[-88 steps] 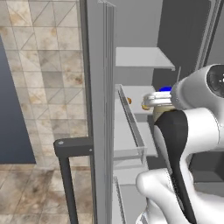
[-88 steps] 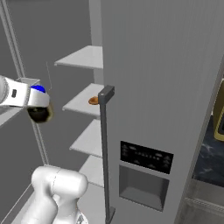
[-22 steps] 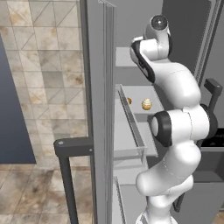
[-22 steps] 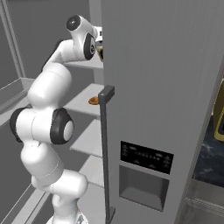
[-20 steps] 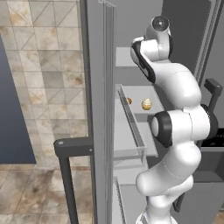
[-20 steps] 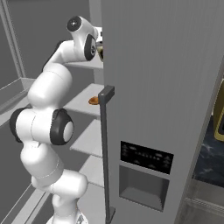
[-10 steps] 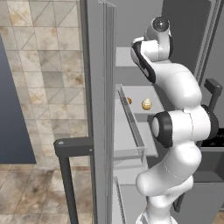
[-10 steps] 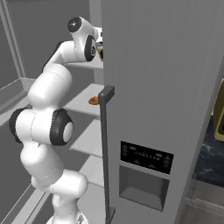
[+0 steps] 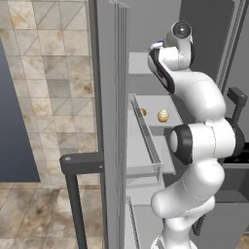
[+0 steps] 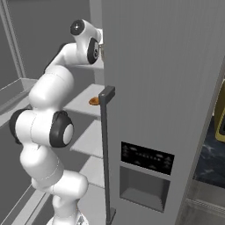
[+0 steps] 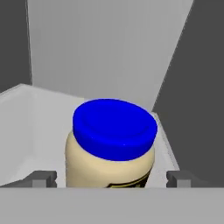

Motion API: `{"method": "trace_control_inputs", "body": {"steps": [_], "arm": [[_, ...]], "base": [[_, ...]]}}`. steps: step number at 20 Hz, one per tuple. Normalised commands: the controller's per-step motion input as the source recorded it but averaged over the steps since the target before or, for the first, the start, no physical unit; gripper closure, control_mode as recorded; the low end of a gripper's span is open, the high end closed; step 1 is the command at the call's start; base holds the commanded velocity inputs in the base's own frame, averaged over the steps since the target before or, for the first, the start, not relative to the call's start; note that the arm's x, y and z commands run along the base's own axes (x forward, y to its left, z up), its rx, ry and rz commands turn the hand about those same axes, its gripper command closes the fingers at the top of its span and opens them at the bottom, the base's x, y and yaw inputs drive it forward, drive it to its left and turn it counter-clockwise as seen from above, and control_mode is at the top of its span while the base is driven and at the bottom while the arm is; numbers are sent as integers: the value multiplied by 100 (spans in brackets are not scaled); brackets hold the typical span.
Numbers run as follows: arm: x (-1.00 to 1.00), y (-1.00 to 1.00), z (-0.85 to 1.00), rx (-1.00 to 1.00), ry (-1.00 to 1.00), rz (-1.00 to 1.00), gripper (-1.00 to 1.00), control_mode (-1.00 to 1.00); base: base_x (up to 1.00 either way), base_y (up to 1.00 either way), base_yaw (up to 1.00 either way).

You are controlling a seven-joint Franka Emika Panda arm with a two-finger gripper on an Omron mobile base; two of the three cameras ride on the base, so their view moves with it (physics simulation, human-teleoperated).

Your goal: Place the mayonnaise and condiment bottle from the counter to the top shelf of the fridge. If the existing items in the fridge are on the top shelf, move them to other shelves.

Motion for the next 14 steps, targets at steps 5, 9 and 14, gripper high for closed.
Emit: {"method": "trace_control_inputs", "body": {"steps": [5,9,14], "arm": [[-20,-8,-2,0,-12,0,-100,-100],[-76,0,5,0,-23,0,-100,-100],[-100,7,35,0,-26,0,-100,-100]], "base": [[0,0,0],[0,0,0],[0,0,0]]}}
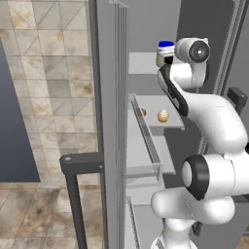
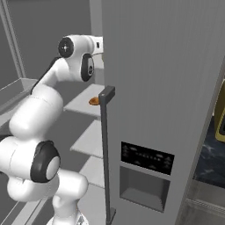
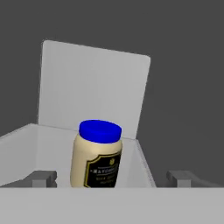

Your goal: Place the mayonnaise and condiment bottle from the counter to the top shelf of the fridge. If the existing items in the fridge are on the top shelf, move them to other shelves.

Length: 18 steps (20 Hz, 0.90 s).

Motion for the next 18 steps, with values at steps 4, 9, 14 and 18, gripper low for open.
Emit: {"method": "trace_control_inputs", "body": {"steps": [4,9,14,18], "arm": [[-100,35,66,0,-11,-2,-100,-100],[-100,51,74,0,0,0,-100,-100],[-100,42,34,3,12,0,-100,-100],[-100,14,-25,0,7,0,-100,-100]], "base": [[0,0,0],[0,0,0],[0,0,0],[0,0,0]]}}
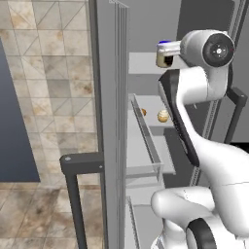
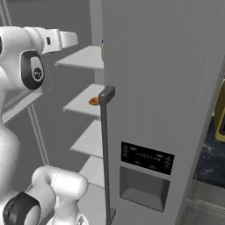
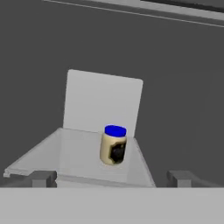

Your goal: Place the mayonnaise and condiment bottle from the counter to the top shelf of the fridge. If the existing items in the fridge are on the top shelf, move them to other shelves.

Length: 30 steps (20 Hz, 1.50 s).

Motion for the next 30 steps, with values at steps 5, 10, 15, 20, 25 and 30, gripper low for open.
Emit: {"method": "trace_control_inputs", "body": {"steps": [5,10,15,20,25,30], "arm": [[-100,1,-91,0,0,0,-100,-100],[-100,0,-84,0,10,0,-100,-100],[-100,0,-39,0,16,0,-100,-100],[-23,0,-1,0,1,0,-100,-100],[-20,0,-1,0,1,0,-100,100],[0,0,0,0,0,0,-100,100]], "base": [[0,0,0],[0,0,0],[0,0,0],[0,0,0],[-80,-32,-5],[-89,-95,-13]]}}
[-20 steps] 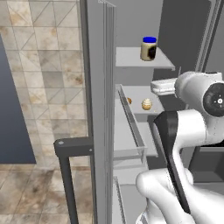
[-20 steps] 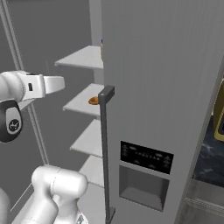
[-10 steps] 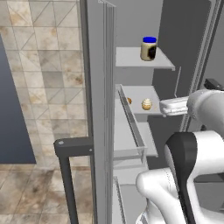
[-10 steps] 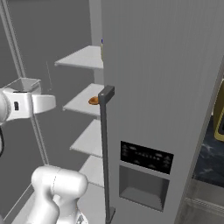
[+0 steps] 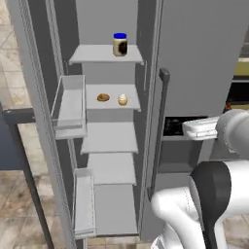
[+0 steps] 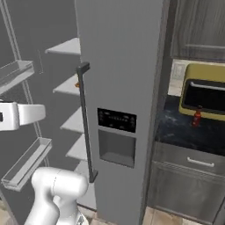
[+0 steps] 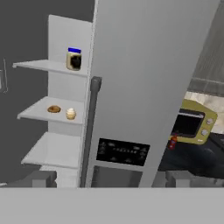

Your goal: Place the mayonnaise and condiment bottle from the counter to the top shelf of the fridge. If the existing items in the fridge are on the top shelf, move them to other shelves.

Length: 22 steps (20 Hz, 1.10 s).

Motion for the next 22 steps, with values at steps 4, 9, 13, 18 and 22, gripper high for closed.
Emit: {"method": "trace_control_inputs", "body": {"steps": [4,9,13,18,22], "arm": [[0,0,0,0,0,0,-100,100],[0,0,0,0,0,0,-100,100],[0,0,0,0,0,0,-100,100],[0,0,0,0,0,0,-100,100],[0,0,0,0,0,0,-100,100]], "base": [[-9,-100,-23],[6,-100,-20],[34,-100,-11],[77,-42,0],[84,-16,0]]}}
